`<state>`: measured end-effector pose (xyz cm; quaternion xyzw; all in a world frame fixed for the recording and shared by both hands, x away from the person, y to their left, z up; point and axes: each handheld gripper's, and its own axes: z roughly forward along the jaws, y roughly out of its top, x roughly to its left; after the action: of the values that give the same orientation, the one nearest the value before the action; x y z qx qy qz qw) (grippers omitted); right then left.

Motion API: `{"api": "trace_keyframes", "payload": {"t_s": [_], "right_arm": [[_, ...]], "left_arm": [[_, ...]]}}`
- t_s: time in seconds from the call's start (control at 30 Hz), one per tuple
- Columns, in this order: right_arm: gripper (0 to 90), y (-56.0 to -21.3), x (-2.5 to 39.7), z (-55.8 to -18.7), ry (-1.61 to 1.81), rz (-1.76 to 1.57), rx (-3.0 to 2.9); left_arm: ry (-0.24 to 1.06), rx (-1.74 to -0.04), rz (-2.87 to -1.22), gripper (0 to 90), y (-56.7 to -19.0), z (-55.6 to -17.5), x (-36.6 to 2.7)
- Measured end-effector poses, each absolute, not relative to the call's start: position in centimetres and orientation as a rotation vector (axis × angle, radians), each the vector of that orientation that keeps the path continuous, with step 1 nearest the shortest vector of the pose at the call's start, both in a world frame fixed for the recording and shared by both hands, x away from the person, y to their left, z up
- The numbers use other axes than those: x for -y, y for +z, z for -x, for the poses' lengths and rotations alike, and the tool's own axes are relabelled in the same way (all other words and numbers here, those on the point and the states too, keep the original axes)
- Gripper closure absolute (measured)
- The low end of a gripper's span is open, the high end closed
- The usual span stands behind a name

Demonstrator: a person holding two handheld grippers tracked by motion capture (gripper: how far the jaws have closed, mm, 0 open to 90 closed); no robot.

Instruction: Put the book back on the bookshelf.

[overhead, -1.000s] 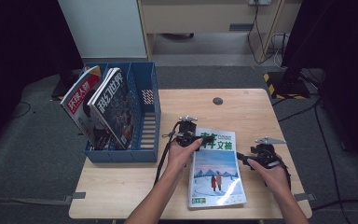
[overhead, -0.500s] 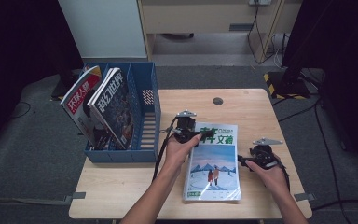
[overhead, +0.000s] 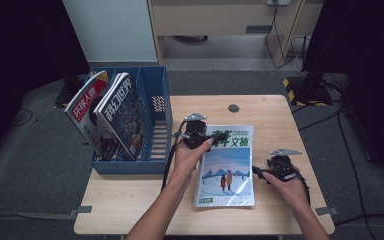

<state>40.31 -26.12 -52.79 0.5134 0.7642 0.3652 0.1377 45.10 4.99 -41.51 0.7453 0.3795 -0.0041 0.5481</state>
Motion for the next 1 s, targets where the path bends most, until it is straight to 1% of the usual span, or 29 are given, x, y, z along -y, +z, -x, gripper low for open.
{"api": "trace_keyframes", "payload": {"t_s": [0.4, 1.0], "right_arm": [[19.9, -53.2, 25.8, -40.3, 1.022, -1.430, -2.205], [18.0, -53.5, 25.3, -40.2, 0.987, -1.376, -2.188]], "left_arm": [[0.043, -0.840, -1.744, 73.4, -40.0, -44.9, -5.3], [0.060, -0.797, -1.710, 73.4, -38.6, -45.4, -5.7]]}}
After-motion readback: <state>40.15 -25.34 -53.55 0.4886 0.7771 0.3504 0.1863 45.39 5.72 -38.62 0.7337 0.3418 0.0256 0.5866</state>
